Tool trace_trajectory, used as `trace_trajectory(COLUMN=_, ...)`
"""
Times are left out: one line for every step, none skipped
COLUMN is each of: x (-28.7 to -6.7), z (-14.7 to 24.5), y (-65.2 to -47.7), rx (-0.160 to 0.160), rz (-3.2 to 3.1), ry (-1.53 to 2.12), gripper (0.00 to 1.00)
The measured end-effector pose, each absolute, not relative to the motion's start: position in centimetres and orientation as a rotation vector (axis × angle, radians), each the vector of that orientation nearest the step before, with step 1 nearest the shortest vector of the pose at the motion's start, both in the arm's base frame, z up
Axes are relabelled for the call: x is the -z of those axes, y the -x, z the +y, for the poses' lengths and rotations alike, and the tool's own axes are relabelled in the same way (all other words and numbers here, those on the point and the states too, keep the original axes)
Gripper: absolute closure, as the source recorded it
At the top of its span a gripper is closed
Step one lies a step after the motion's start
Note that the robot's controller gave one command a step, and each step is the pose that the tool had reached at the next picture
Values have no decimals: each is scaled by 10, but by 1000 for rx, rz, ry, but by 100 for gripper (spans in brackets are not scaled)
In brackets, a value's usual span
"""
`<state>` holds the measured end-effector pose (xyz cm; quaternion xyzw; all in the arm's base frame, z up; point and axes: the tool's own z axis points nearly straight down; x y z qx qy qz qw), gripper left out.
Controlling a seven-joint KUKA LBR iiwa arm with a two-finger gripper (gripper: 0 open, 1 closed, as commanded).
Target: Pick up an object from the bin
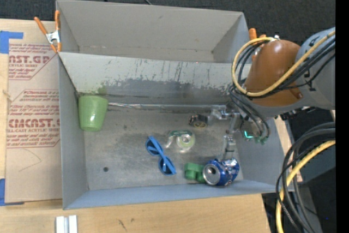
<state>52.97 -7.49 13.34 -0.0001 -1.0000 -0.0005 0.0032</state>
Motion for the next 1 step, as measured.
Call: trace_trajectory(x=-73, z=-88, y=-493, rx=-2, rz=-3150, ry=-145, gripper=0)
